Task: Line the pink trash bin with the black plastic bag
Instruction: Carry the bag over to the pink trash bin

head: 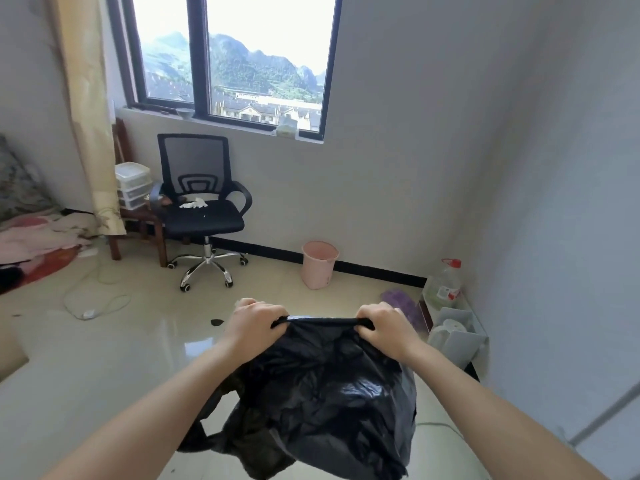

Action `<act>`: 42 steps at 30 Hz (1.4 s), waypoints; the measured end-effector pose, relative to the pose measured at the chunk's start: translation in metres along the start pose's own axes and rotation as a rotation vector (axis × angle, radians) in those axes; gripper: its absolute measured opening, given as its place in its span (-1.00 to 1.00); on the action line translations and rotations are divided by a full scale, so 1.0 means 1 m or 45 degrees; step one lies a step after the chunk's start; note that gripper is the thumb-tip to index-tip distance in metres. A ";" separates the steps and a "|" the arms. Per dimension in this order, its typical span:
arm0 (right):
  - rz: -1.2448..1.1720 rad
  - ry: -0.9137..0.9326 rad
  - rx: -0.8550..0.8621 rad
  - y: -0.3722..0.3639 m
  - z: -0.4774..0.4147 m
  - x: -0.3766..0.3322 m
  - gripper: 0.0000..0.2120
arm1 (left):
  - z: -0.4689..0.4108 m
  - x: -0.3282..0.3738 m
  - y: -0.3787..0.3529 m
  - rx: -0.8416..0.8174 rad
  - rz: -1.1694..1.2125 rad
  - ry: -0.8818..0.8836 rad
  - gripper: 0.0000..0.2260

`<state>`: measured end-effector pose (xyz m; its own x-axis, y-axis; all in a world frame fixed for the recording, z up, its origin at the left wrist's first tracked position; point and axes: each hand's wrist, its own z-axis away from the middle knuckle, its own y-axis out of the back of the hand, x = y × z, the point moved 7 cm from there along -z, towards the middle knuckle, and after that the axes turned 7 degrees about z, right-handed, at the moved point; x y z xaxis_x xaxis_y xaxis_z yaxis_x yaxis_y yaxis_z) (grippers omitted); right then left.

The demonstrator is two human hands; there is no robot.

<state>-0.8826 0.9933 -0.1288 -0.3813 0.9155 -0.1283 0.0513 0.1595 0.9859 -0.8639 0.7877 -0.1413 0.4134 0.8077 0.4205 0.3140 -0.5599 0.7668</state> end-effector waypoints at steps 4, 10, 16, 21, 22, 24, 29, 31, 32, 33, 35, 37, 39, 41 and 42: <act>0.077 -0.056 0.009 0.015 -0.067 0.013 -0.80 | -0.064 -0.035 -0.007 0.005 0.054 -0.024 -0.83; 0.078 -0.131 -0.032 -0.014 -0.128 0.039 -0.81 | -0.117 -0.082 -0.045 -0.050 0.106 0.001 -0.79; 0.147 -0.112 -0.100 -0.038 -0.190 0.068 -0.79 | -0.170 -0.111 -0.083 -0.148 0.088 0.015 -0.78; 0.123 -0.116 -0.112 -0.044 -0.259 0.115 -0.79 | -0.242 -0.129 -0.108 -0.143 0.035 0.024 -0.76; 0.104 -0.101 -0.067 -0.045 -0.273 0.124 -0.79 | -0.256 -0.131 -0.113 -0.125 0.024 0.004 -0.75; 0.109 -0.095 -0.068 -0.048 -0.301 0.145 -0.79 | -0.288 -0.138 -0.126 -0.112 -0.028 0.000 -0.74; 0.103 -0.048 -0.109 -0.063 -0.363 0.178 -0.79 | -0.335 -0.162 -0.157 -0.136 -0.051 0.106 -0.79; 0.127 -0.005 -0.137 -0.076 -0.384 0.184 -0.80 | -0.345 -0.176 -0.167 -0.096 -0.082 0.178 -0.76; 0.138 0.016 -0.151 -0.081 -0.396 0.187 -0.80 | -0.352 -0.185 -0.173 -0.095 -0.096 0.226 -0.78; 0.138 0.021 -0.159 -0.086 -0.407 0.190 -0.80 | -0.361 -0.194 -0.178 -0.108 -0.105 0.275 -0.79; 0.139 0.025 -0.159 -0.095 -0.431 0.196 -0.80 | -0.381 -0.213 -0.191 -0.151 -0.134 0.316 -0.79; 0.183 0.044 -0.168 -0.102 -0.455 0.203 -0.79 | -0.404 -0.228 -0.202 -0.180 -0.169 0.320 -0.78; 0.223 0.032 -0.178 -0.104 -0.485 0.216 -0.78 | -0.432 -0.243 -0.213 -0.174 -0.141 0.309 -0.78; 0.260 0.026 -0.166 -0.098 -0.519 0.228 -0.77 | -0.467 -0.258 -0.220 -0.156 -0.118 0.295 -0.77; 0.296 0.028 -0.171 -0.095 -0.535 0.234 -0.77 | -0.486 -0.266 -0.224 -0.155 -0.117 0.298 -0.77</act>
<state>-1.4704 0.9952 -0.1946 -0.3933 0.9135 0.1039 0.0174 -0.1055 0.9943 -1.4594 0.7883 -0.1892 0.1744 0.8827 0.4364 0.2304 -0.4675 0.8534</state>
